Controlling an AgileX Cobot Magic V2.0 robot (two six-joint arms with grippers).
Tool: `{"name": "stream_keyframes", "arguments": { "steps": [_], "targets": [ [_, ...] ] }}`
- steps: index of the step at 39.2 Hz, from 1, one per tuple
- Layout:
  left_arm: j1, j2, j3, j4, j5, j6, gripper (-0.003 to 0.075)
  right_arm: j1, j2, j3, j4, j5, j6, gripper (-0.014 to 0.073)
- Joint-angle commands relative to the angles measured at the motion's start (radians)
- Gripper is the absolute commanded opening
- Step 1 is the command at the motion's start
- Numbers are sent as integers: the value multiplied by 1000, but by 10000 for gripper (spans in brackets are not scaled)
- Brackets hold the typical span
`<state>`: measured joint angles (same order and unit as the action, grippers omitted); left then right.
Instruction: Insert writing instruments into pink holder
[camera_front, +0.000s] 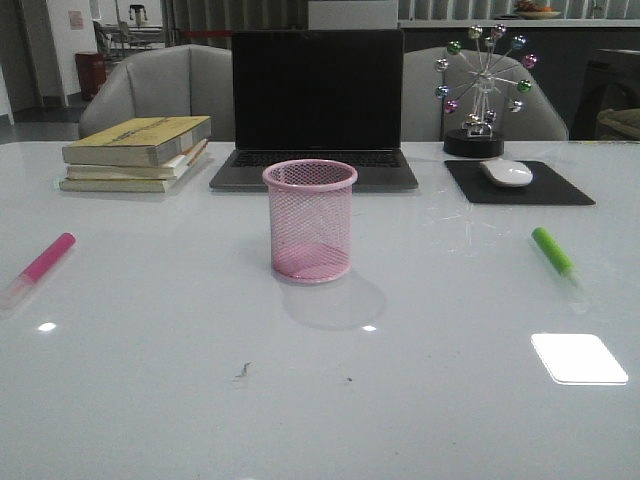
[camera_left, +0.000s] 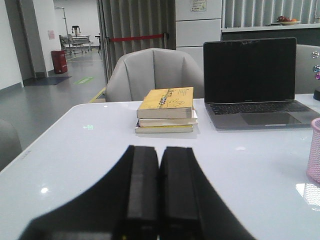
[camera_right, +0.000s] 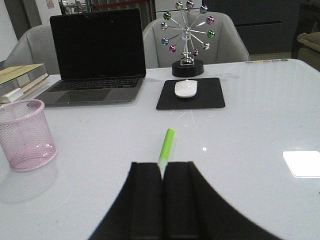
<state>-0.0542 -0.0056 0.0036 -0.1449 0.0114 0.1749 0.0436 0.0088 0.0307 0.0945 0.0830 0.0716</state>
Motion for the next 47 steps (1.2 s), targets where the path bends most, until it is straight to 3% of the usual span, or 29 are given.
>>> {"name": "stream_keyframes", "arguments": {
  "steps": [1,34,47],
  "targets": [
    [2,-23,4,-2,-86,-3,92,-1,9,1,-11,-83,-3,57],
    [2,-23,4,-2,-87,-3,92,-1,9,1,-11,-83,-3,57],
    [2,-21,-16,-2,-278,-3,92,0,9,1,5,-307,-2,57]
  ]
}}
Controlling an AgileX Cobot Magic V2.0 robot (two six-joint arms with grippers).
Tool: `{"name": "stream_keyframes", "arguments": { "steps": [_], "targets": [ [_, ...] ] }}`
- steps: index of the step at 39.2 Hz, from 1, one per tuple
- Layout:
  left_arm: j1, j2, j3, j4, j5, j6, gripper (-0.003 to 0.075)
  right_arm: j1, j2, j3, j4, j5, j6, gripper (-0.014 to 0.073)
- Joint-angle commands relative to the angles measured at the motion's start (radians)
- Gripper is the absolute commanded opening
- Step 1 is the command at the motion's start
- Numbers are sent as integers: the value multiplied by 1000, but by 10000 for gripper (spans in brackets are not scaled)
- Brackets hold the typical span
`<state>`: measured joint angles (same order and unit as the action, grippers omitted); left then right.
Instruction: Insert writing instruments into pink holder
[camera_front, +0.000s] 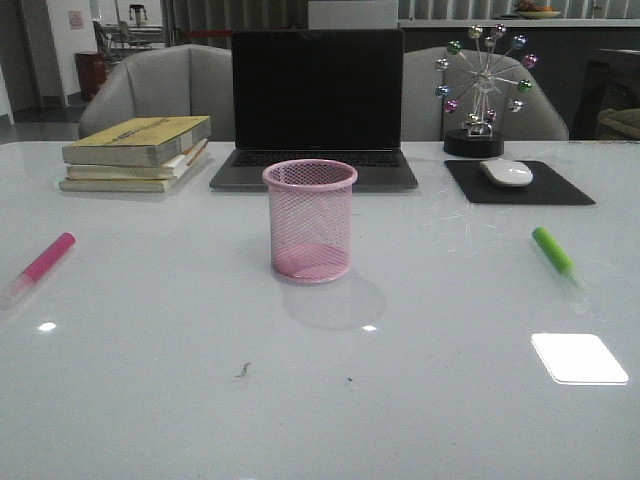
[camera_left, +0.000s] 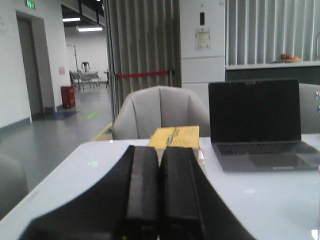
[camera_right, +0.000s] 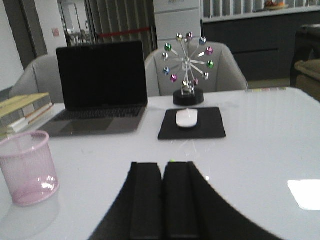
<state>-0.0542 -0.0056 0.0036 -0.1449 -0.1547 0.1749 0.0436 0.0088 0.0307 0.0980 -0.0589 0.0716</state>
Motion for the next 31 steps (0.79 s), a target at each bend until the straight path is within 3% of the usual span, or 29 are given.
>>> {"name": "stream_keyframes", "arguments": {
  "steps": [1,6,10,22,31],
  "targets": [
    [2,-21,-21,-2,-109,-3,92,0,9,1,2,-184,-2,57],
    [2,-21,-61,-2,-92,-3,92,0,9,-1,1,-281,-2,57],
    [2,-21,-110,-2,-47,-3,92,0,9,-29,1,-279,-2,59],
    [2,16,-318,0,139,-3,93,0,12,-318,-83,137,-2,59],
    [2,155,-479,0,144,-3,93,0,102,-510,-165,235,-3,59]
  ]
}}
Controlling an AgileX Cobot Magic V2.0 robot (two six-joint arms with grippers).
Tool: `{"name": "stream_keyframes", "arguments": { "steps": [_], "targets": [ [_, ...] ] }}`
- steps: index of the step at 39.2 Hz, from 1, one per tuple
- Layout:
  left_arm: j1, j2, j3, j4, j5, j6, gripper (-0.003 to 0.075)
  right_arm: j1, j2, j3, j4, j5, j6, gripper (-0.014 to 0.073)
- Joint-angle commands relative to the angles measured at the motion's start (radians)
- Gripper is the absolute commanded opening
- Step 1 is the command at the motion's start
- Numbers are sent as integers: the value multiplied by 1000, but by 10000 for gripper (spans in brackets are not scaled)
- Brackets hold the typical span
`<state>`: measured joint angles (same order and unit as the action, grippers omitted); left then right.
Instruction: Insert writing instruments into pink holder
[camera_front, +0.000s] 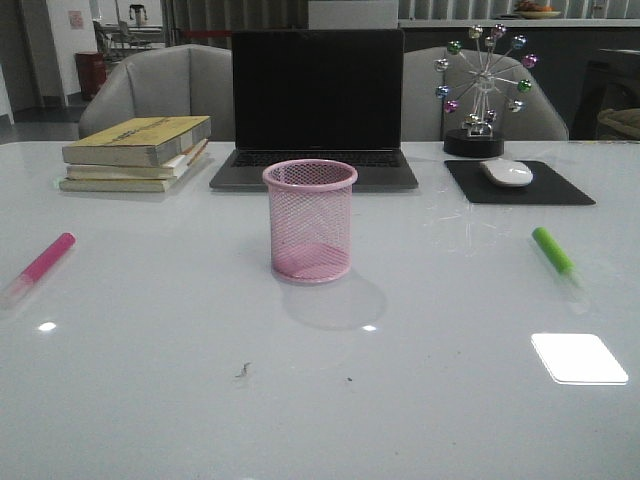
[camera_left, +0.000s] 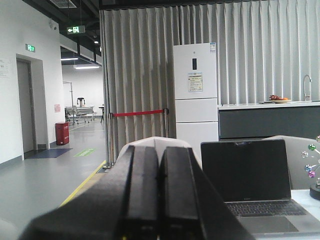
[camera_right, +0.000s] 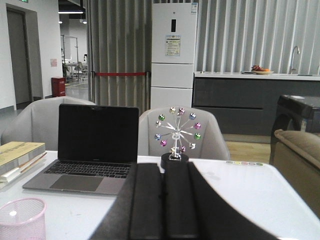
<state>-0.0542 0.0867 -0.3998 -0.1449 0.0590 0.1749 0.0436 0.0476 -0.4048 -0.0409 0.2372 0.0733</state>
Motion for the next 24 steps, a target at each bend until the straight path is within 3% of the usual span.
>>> {"name": "stream_keyframes", "arguments": {
  "steps": [1,10,15,24],
  "targets": [
    [2,83,-97,0,-69,-3,93,0,83,-98,-26,-61,-5,59],
    [2,320,-264,0,-21,-3,93,0,346,-247,-26,-63,-5,59],
    [2,459,-276,0,-15,-3,92,0,528,-284,-26,-66,-5,59],
    [2,622,-276,0,-15,-3,92,0,687,-286,-26,-64,-5,59]
  ]
}}
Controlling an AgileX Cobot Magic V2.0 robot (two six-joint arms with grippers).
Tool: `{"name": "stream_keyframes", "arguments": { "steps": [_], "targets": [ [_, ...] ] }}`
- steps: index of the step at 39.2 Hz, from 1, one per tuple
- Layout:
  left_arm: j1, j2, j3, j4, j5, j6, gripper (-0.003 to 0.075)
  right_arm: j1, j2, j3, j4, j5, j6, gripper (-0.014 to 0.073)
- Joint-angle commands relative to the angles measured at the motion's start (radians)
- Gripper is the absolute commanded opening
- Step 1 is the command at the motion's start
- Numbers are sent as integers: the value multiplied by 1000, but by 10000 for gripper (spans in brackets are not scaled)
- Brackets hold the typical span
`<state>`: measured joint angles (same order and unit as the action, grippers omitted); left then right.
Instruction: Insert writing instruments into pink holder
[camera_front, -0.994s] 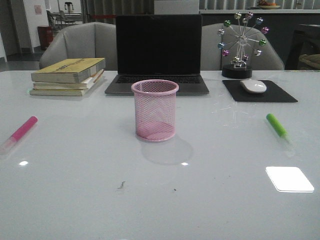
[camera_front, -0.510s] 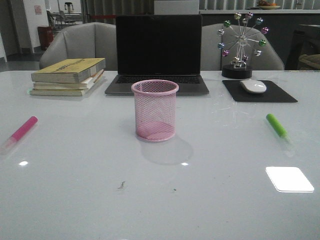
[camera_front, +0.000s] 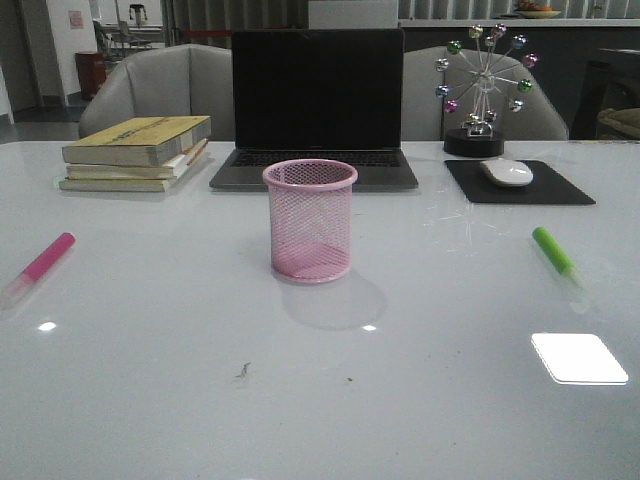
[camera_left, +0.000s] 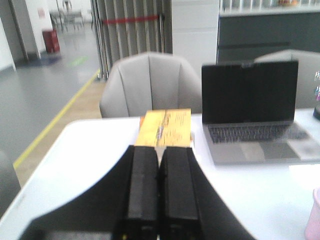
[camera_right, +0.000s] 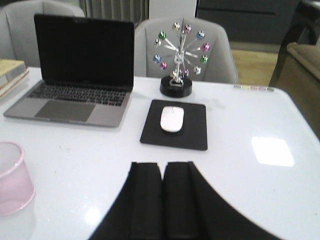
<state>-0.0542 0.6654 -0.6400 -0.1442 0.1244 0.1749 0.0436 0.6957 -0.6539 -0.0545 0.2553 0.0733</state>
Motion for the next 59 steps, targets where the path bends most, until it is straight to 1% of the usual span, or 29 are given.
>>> {"name": "stream_keyframes", "arguments": {
  "steps": [1,10,13,16,19,20,22,24,25,29,32,41,45,46,48,54,59],
  "targets": [
    [2,59,-36,-1,-80,-3,92,0,50,-37,-12,-82,-5,59],
    [2,141,-36,-1,-58,-3,94,0,99,-37,-12,-80,-5,59],
    [2,155,-36,-1,-36,-3,122,0,103,-37,-12,-74,-5,59],
    [2,160,-36,-1,-15,-3,190,0,103,-37,-12,-70,-5,62],
    [2,165,-36,-4,-3,-3,324,0,103,-37,-12,-62,-5,97],
    [2,165,-36,-6,-3,-3,347,0,103,-37,-12,-59,-5,115],
    [2,167,-36,-15,-3,-3,426,0,103,-37,-12,-51,-5,171],
    [2,167,-36,-25,-3,-3,467,0,103,-37,-12,-42,-5,252],
    [2,167,-36,-28,-1,-3,474,0,103,-37,-12,-34,-5,286],
    [2,167,-36,-28,2,-3,470,0,103,-37,-14,-13,-5,453],
    [2,167,-36,-28,9,-3,469,0,103,-37,-14,-7,-5,513],
    [2,167,-36,-28,27,-3,468,0,103,-37,-14,16,-5,519],
    [2,167,-36,-29,27,-3,468,0,132,-41,-14,123,-5,508],
    [2,167,-36,-29,27,-3,468,0,156,-44,-14,165,-5,506],
    [2,167,-36,-36,27,-3,468,0,212,-44,-14,203,-5,506],
    [2,167,-36,-42,27,-3,468,0,391,-65,-10,197,-5,506],
    [2,169,-36,-42,27,-3,468,0,518,-137,-10,199,-5,506]
  ]
}}
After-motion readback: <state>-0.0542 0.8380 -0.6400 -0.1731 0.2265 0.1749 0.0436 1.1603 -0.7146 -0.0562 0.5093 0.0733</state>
